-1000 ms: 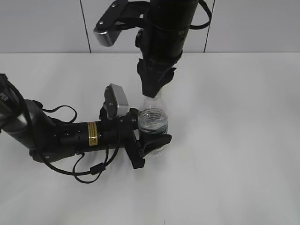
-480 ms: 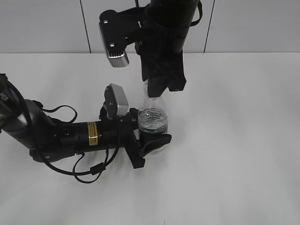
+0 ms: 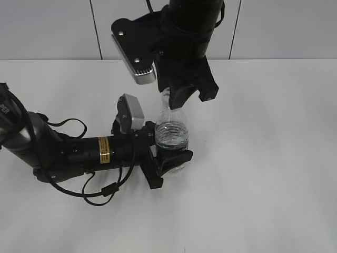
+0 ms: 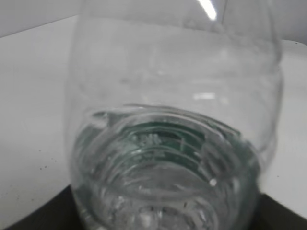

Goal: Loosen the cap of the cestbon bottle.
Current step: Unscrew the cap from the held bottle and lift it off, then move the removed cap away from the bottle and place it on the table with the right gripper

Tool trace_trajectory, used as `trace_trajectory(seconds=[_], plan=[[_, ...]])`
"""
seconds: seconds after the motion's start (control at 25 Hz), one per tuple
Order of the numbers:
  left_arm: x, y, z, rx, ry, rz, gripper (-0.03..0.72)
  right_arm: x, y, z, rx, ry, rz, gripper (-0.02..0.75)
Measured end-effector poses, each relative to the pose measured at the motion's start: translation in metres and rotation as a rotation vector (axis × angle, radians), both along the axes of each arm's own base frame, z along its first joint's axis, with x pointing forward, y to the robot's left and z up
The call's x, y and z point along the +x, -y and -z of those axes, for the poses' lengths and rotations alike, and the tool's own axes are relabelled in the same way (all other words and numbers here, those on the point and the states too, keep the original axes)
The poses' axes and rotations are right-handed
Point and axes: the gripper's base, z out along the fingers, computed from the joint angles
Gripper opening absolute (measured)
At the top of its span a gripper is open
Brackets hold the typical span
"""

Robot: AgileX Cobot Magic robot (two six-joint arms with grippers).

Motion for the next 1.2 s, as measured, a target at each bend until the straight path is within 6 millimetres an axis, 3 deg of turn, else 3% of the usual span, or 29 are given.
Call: trace_trajectory(seconds=[0.52, 0.72, 1.0, 1.2], plan=[[0.0, 0.0, 0.0, -0.001, 0.0, 0.0, 0.41, -0.006, 0.006, -0.021, 0.01, 0.062, -0.095, 0.291], [0.0, 0.0, 0.0, 0.0, 0.002, 0.001, 0.41, -0.017, 0.009, -0.043, 0.095, 0.055, -0.05, 0.291], [0.0, 0.0, 0.0, 0.009, 0.034, 0.01, 0.41, -0.037, 0.025, -0.091, 0.29, -0.023, 0.453, 0.291], [0.0, 0.0, 0.0, 0.01, 0.036, 0.011, 0.41, -0.04, 0.047, -0.115, 0.379, -0.023, 0.799, 0.291]])
